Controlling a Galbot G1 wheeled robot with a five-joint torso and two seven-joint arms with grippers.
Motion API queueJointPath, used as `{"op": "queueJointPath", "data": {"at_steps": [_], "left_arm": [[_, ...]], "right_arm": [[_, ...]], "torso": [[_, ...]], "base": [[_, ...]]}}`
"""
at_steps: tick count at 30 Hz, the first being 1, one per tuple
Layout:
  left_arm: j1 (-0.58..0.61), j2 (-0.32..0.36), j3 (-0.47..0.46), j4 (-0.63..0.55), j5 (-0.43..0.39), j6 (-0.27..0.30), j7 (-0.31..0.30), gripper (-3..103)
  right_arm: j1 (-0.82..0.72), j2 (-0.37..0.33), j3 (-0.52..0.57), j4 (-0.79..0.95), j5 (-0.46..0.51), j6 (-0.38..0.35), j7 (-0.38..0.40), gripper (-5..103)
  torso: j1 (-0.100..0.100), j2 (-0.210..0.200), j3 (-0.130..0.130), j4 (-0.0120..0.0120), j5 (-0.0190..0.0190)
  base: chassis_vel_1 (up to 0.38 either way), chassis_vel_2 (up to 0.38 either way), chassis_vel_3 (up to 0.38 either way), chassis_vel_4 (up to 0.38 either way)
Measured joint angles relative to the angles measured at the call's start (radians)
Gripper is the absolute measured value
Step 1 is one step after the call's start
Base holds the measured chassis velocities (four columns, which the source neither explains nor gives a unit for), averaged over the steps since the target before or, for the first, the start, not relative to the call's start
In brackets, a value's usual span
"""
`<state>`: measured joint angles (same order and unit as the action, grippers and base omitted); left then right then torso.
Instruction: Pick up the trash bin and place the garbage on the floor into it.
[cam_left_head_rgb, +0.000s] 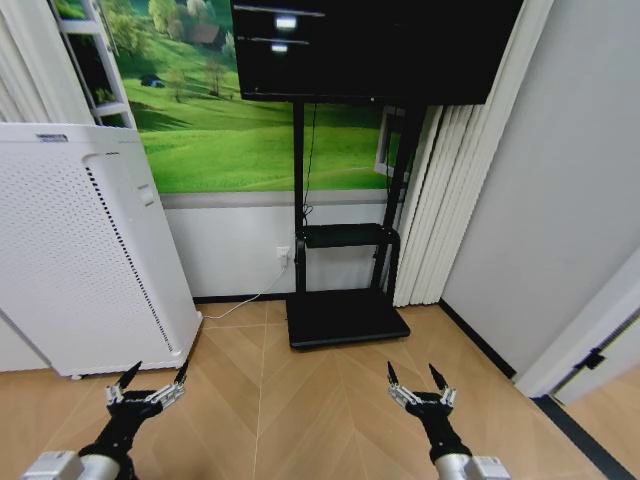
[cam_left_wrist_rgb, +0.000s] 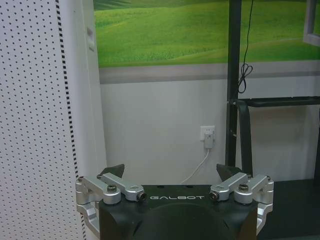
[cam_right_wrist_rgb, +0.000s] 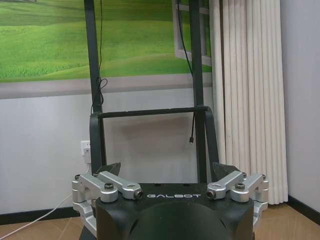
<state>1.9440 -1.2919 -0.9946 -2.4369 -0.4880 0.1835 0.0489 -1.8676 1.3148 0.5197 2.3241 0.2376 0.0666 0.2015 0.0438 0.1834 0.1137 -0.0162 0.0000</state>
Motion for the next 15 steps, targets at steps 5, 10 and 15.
{"op": "queueJointPath", "data": {"at_steps": [5, 10, 15], "left_arm": [[0.0, 0.0, 0.0, 0.0, -0.001, 0.0, 0.0, 100], [0.0, 0.0, -0.001, 0.001, -0.001, 0.0, -0.001, 100], [0.0, 0.0, -0.001, 0.001, -0.002, 0.0, -0.001, 100]], "right_arm": [[0.0, 0.0, 0.0, -0.001, 0.001, 0.0, 0.0, 100], [0.001, -0.001, 0.0, -0.001, 0.002, 0.0, 0.0, 100], [0.001, -0.001, 0.0, -0.002, 0.003, 0.0, 0.0, 100]], "torso": [[0.0, 0.0, 0.0, 0.0, 0.0], [0.0, 0.0, 0.0, 0.0, 0.0], [-0.001, -0.002, -0.002, -0.0001, 0.0]], "base": [[0.0, 0.0, 0.0, 0.0], [0.0, 0.0, 0.0, 0.0], [0.0, 0.0, 0.0, 0.0]]}}
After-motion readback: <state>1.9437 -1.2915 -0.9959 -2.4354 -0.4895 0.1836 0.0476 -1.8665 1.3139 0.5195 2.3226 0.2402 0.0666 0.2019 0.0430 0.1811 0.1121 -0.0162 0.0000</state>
